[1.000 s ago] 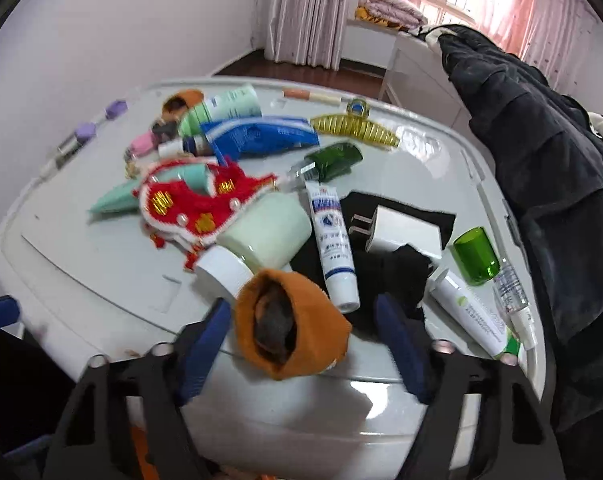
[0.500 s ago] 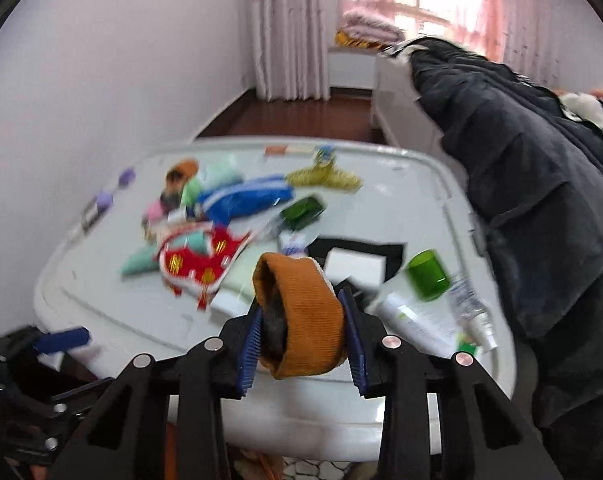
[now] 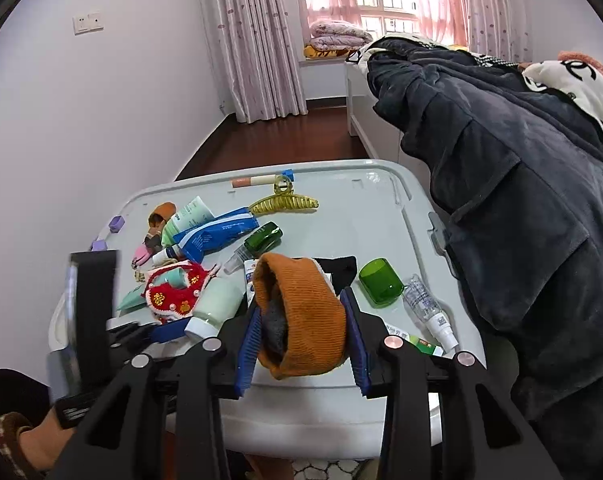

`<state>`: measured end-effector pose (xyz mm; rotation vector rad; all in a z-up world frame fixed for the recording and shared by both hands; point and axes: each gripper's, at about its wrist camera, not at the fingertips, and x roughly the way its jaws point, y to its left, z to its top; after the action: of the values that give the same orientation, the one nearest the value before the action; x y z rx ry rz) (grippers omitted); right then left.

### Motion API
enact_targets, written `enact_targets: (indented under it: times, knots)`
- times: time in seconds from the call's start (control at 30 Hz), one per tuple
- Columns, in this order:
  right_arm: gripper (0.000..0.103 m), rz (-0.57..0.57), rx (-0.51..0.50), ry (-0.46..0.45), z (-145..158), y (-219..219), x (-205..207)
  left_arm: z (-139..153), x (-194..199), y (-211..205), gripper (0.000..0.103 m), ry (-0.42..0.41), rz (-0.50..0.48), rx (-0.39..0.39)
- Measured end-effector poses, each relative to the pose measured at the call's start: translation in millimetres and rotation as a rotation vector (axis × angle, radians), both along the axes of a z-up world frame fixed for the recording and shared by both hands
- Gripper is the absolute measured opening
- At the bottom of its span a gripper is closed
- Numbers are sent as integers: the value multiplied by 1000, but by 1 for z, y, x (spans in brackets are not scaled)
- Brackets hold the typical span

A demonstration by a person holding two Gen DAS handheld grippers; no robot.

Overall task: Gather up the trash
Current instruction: 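Grasp the orange knit sock with the right gripper while the left grasps the white-capped pale green bottle, then move both held items over the orange bucket and open both grippers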

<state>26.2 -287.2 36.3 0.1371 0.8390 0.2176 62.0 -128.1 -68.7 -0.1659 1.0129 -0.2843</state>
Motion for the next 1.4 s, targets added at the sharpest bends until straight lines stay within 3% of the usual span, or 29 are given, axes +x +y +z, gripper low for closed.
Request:
enact_targets:
  times: [0.17, 0.47, 1.07, 1.23, 1.4]
  knots:
    - [38, 12, 2, -6, 1, 2, -2, -4, 6, 2, 37, -13, 6, 47]
    - [38, 19, -8, 0, -1, 6, 0, 6, -17, 15, 37, -25, 19, 14]
    - [38, 58, -26, -4, -3, 22, -9, 58, -114, 54, 36, -44, 10, 30]
    - [38, 151, -8, 15, -6, 40, -31, 63, -154, 58, 36, 27, -50, 77]
    - [38, 303, 7, 89, -23, 74, -70, 41, -192, 58, 36, 178, -121, 84]
